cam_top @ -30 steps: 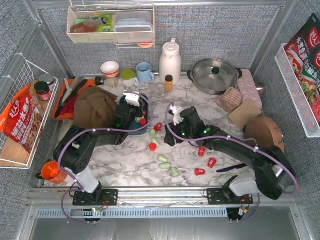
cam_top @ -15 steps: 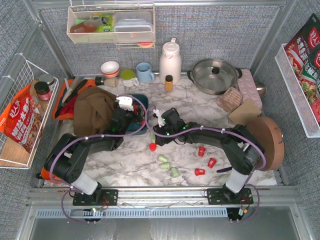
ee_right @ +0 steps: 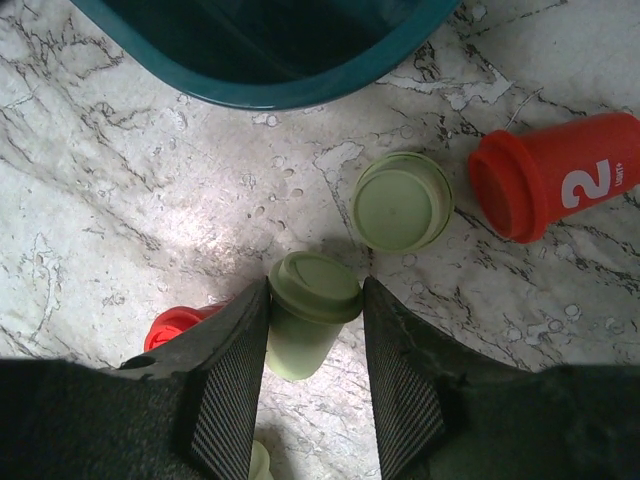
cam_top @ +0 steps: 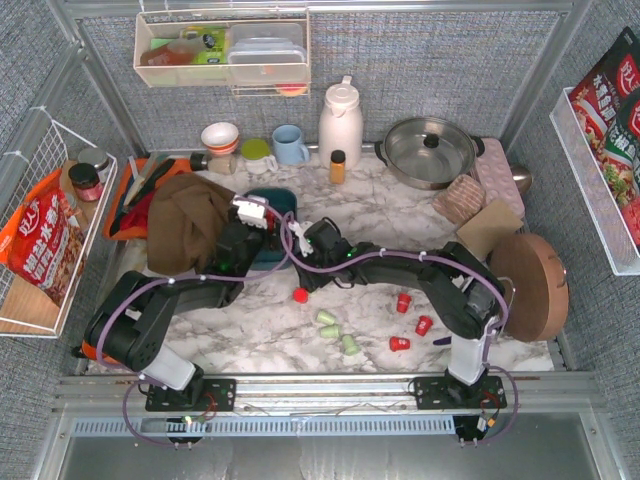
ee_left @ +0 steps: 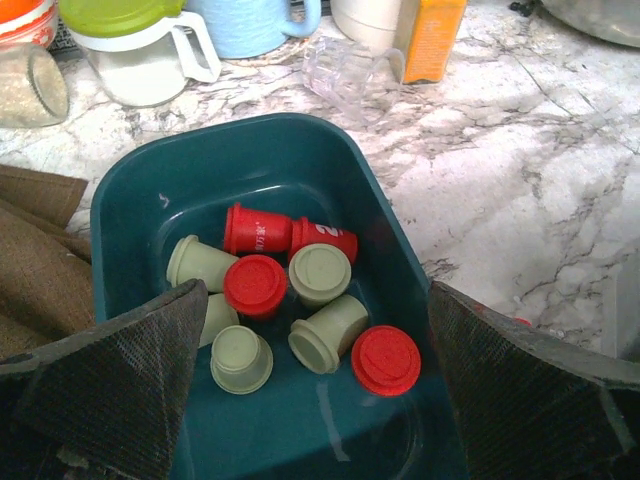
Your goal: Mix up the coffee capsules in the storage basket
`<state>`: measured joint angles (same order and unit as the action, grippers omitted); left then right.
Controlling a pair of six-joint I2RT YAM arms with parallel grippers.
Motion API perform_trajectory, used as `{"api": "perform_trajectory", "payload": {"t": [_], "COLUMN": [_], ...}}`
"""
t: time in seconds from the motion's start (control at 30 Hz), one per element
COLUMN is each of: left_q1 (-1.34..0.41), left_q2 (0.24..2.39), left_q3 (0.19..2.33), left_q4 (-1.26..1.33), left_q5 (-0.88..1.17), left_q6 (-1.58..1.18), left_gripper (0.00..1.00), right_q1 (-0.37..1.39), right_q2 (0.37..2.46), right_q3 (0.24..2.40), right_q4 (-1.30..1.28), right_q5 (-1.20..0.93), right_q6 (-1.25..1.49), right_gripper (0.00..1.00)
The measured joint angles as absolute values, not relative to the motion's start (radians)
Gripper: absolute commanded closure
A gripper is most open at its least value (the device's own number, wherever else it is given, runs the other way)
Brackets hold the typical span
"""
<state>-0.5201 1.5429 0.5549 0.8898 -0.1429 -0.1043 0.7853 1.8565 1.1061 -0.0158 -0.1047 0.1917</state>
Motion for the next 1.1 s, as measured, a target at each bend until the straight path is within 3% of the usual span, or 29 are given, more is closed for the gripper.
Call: {"api": "perform_trajectory", "payload": {"t": [0.1,0.43,0.8,1.1], "left_q1": [-0.52,-0.532,-0.636,-0.757], "left_q2": [1.544,1.545,1.66,1.739], "left_q3": [0.537,0.479,0.321,0.403], "left_q4": [0.919,1.053,1.42,1.585], "left_q5": [-0.114,0.042,0.392,0.525], "left_q6": [-0.09,-0.006,0.257,0.37], "left_gripper": [0.01,0.01,0.01,0.01], "right_q1": [0.786,0.778,0.714,0.692], "right_q2": [1.856,1.708,1.345,1.173], "right_q3": [1.105,1.045,0.925,0.841], "right_q4": [-0.017,-0.07,-0.097,-0.075], "right_q5": [-0.096,-0.061,0.009,0.021], "right_q6": [0.189,0.185,0.203,0.232], "right_gripper": [0.64,0.64,0.64,0.64]}}
